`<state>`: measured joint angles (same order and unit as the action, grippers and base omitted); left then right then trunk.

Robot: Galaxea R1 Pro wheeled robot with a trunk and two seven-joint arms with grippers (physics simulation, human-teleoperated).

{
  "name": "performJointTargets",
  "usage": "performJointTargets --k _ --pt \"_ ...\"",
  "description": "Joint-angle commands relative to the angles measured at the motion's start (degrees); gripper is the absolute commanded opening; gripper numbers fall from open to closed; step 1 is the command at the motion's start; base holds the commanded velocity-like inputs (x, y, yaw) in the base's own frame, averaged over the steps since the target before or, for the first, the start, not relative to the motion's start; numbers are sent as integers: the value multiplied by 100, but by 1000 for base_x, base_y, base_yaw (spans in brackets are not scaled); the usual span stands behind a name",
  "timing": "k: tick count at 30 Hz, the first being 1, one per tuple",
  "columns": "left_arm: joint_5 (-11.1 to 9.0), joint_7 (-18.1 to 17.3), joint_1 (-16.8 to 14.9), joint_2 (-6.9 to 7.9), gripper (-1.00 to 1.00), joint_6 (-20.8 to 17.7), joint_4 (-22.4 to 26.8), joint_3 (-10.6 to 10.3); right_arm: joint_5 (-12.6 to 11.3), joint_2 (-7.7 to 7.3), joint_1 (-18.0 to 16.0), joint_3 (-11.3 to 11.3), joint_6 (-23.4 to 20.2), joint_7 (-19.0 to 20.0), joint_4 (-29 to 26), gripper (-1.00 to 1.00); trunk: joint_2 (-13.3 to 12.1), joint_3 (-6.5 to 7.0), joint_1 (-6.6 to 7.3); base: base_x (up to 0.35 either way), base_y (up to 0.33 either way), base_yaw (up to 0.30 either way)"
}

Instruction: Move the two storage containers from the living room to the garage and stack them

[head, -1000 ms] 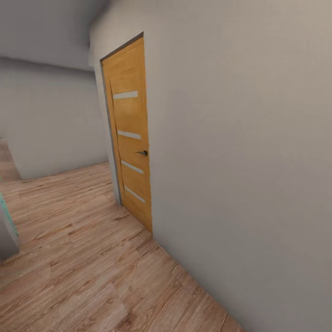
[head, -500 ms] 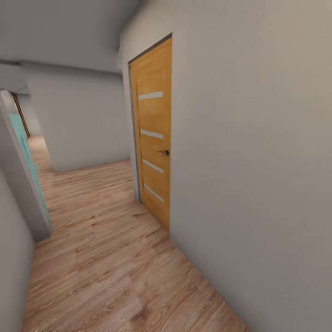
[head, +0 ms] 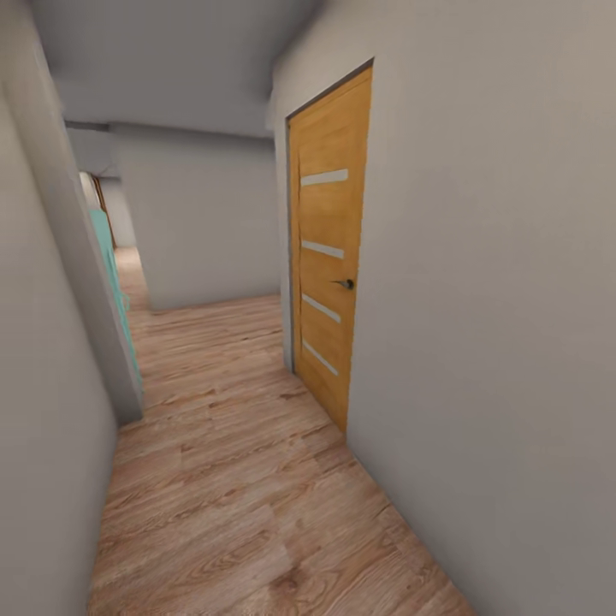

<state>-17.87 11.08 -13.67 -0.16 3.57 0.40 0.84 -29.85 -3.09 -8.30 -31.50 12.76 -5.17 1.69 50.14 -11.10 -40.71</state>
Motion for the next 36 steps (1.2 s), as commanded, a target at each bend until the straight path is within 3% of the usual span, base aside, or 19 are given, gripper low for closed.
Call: performJointTargets --k 1,22,36 --pt "-23 9 -5 -2 100 20 -5 5 -44 -1 -5 -49 29 -2 11 100 5 -8 -1 0 0 300" --pt "-23 2 -5 -6 100 13 -5 8 -48 8 -5 -49 33 -2 12 100 5 -8 -1 18 0 300" --pt "-32 -358 -5 24 100 -27 -5 4 -31 -7 -5 -76 25 16 7 100 5 -8 -1 308 0 42"
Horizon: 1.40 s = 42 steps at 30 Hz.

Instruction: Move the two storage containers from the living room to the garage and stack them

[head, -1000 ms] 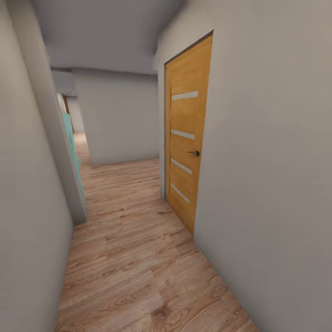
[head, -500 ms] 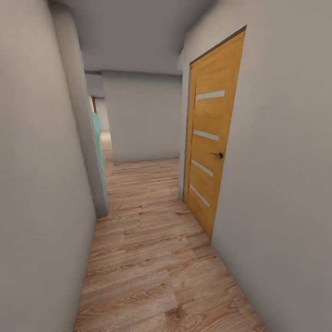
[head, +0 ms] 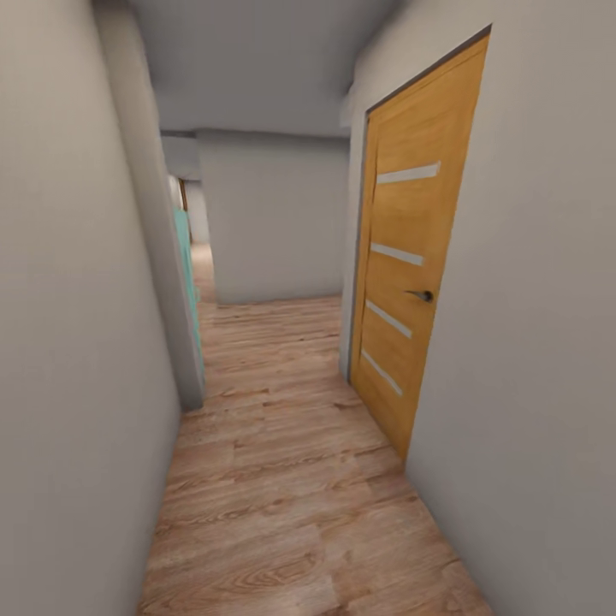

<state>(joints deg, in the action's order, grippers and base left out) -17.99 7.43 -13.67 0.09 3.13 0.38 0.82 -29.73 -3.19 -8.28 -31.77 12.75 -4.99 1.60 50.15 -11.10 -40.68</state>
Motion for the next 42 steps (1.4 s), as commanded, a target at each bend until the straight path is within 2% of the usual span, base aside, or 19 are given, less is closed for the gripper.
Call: performJointTargets --k 1,14,18,35,42 --pt "-20 7 -4 -1 100 18 -3 6 -42 3 -7 -50 25 -2 15 100 5 -8 -4 322 0 0" --pt "-14 7 -4 -6 100 36 -3 6 -28 8 -7 -85 -1 -2 15 100 5 -8 -4 322 0 0" --pt "-12 5 -4 -5 100 37 -3 6 54 18 -7 -114 -4 -2 15 100 5 -8 -4 322 0 23" --pt "-22 12 -5 5 100 -1 4 6 69 29 -7 -84 -9 -10 15 100 5 -19 -4 322 -29 241" --pt "-29 13 -4 8 100 6 1 6 73 16 -7 -93 -1 -10 15 100 5 -23 -4 322 -112 62"
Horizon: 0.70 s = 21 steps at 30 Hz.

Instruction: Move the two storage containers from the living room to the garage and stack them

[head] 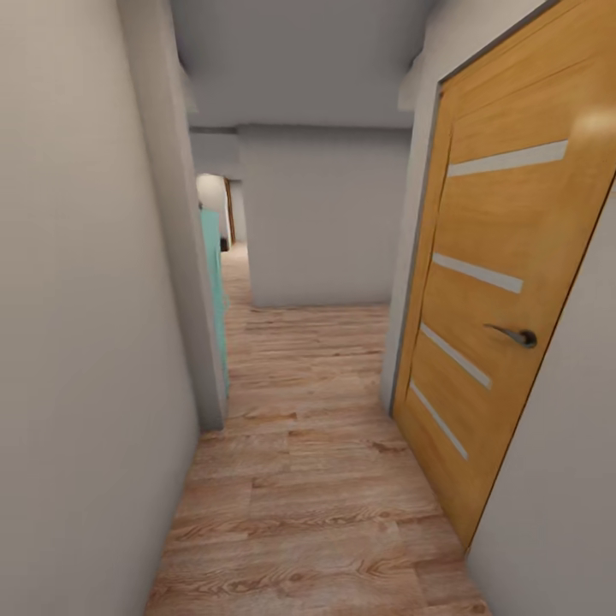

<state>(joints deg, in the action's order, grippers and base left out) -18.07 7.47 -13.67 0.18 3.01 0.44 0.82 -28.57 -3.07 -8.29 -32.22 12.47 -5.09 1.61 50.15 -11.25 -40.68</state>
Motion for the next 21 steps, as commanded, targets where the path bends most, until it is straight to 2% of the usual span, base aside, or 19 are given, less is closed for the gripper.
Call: performJointTargets --k 1,15,21 --pt "-20 8 -5 -1 100 19 -3 6 -43 2 -6 -50 26 -1 15 100 4 -8 -4 322 -115 14" --pt "-21 9 -4 -1 100 16 -8 6 -33 -9 -6 -66 22 3 15 100 4 -8 -4 322 -115 2" --pt "-26 9 -5 7 100 20 -7 6 -22 7 -6 -74 24 7 15 100 4 -8 -4 322 -45 2"
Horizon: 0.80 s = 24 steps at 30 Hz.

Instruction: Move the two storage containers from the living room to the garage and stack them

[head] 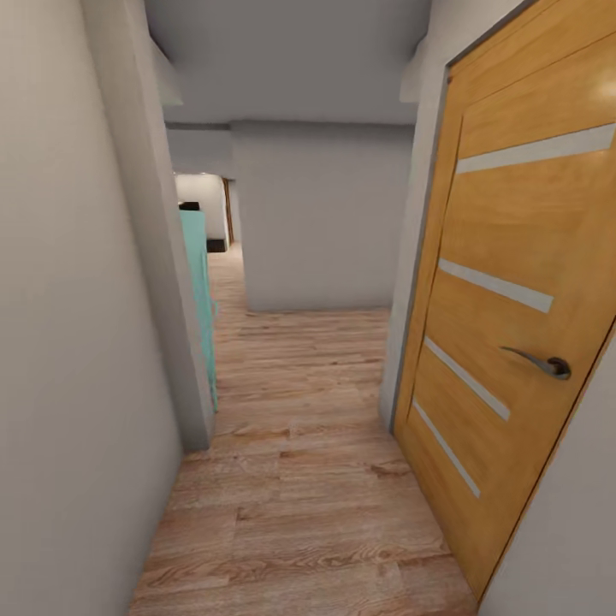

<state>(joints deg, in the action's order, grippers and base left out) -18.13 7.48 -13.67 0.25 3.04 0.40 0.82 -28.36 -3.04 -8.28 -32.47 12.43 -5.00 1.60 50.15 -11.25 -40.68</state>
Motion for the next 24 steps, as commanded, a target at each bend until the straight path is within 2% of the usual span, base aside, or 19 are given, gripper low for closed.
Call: performJointTargets --k 1,12,24 --pt "-22 8 -4 0 100 22 -4 6 -38 4 -7 -51 29 -1 15 100 5 -8 -4 323 -11 63" --pt "-24 8 -4 1 100 38 -3 3 -29 -4 -7 -57 22 -1 15 100 5 -8 -4 323 -2 201" --pt "-24 8 -4 1 100 39 -4 5 -29 -4 -7 -54 22 4 15 100 5 -8 -4 323 0 22"
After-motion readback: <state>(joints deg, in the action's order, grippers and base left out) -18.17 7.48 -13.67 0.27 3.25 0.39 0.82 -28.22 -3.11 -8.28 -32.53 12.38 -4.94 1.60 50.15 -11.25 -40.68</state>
